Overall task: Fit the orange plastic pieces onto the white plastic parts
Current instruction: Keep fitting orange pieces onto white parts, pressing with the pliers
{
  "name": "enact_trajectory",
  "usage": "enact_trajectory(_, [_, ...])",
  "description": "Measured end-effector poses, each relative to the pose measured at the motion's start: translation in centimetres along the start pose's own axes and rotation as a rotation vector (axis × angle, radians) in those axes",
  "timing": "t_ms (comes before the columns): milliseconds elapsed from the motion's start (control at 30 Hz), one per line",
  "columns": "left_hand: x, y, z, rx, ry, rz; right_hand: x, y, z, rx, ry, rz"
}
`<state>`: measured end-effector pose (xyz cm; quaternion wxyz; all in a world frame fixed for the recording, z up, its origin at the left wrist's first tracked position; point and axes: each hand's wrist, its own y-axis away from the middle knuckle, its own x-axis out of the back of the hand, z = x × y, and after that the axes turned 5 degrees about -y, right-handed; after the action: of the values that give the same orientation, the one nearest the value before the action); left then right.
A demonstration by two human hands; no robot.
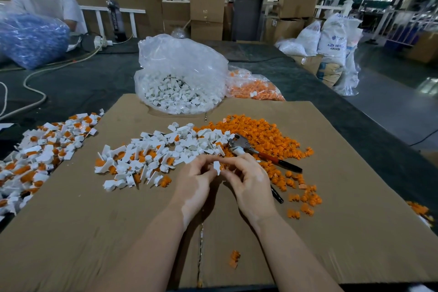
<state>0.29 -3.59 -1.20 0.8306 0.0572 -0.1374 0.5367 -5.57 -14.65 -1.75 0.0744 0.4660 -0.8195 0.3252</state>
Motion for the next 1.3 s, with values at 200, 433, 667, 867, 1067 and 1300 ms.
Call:
enact_trajectory(200, [-0.1,0.0,0.1,0.021,0.022,0.004,0.0,0.0,0.0,0.011,0.012,0.001])
enact_trajectory(433, [0.1,0.0,0.2,-0.074,-0.027,0.024,0.0,0.1,-0.1,0.023,0.032,0.009])
enact_trajectory(667, [0.3,0.0,0.4,-0.108,-0.065,0.018,0.0,0.1,-0.2,0.033,0.056,0.011])
enact_trajectory(867, [0.4,0.0,0.5,-0.104,-0.077,0.015,0.1,0.1,-0.2,0.042,0.045,0.029])
enact_trajectory(1067, [0.4,0.0,0.4,-0.088,-0.08,0.013,0.1,0.2,-0.4,0.082,0.082,0.028])
enact_trajectory(1300, [0.1,-0.6,0.2,-0.016,-0.032,0.027,2.7,-1.4,0.3,-0.384,0.624,0.124])
